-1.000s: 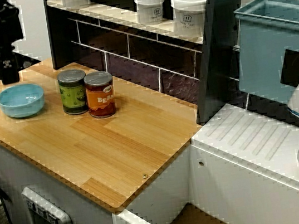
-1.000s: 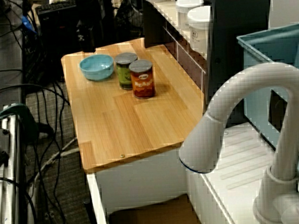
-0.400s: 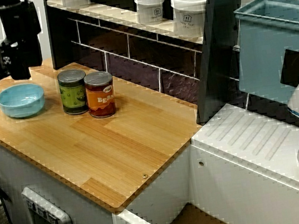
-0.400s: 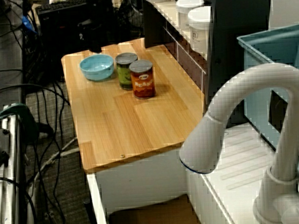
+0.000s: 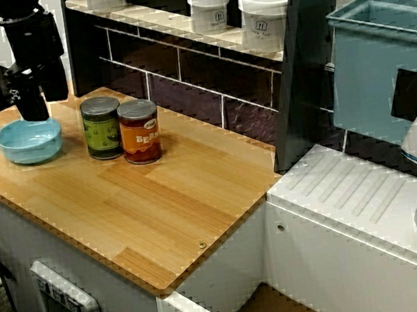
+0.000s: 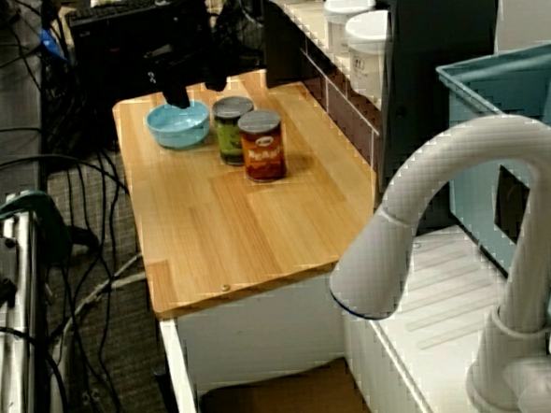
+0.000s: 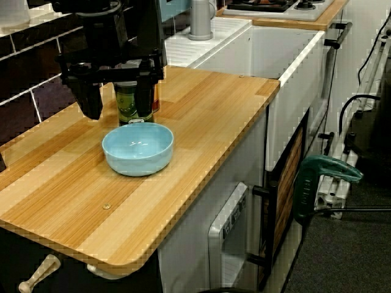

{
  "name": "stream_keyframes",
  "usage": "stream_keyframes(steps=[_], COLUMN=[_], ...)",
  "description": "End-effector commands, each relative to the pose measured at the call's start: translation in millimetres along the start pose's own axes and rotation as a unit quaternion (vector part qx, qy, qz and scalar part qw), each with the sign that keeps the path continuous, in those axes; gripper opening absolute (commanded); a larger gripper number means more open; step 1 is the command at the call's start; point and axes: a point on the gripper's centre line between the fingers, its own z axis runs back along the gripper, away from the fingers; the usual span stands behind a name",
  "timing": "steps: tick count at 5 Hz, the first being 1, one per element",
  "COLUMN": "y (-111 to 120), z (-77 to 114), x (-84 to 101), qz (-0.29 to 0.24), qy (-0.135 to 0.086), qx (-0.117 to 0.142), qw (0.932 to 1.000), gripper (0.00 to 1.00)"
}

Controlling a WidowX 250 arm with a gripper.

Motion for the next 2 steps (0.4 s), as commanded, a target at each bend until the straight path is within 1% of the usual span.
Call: stream_keyframes(steps=[1,2], y=[16.3,21.9], z=[6.4,1.8], x=[19.0,23.7], qz=[0.004,0.011], qy=[0.010,0.011], qx=[0.027,0.026], qw=[0.9996,0.9995], gripper=[1.00,1.00])
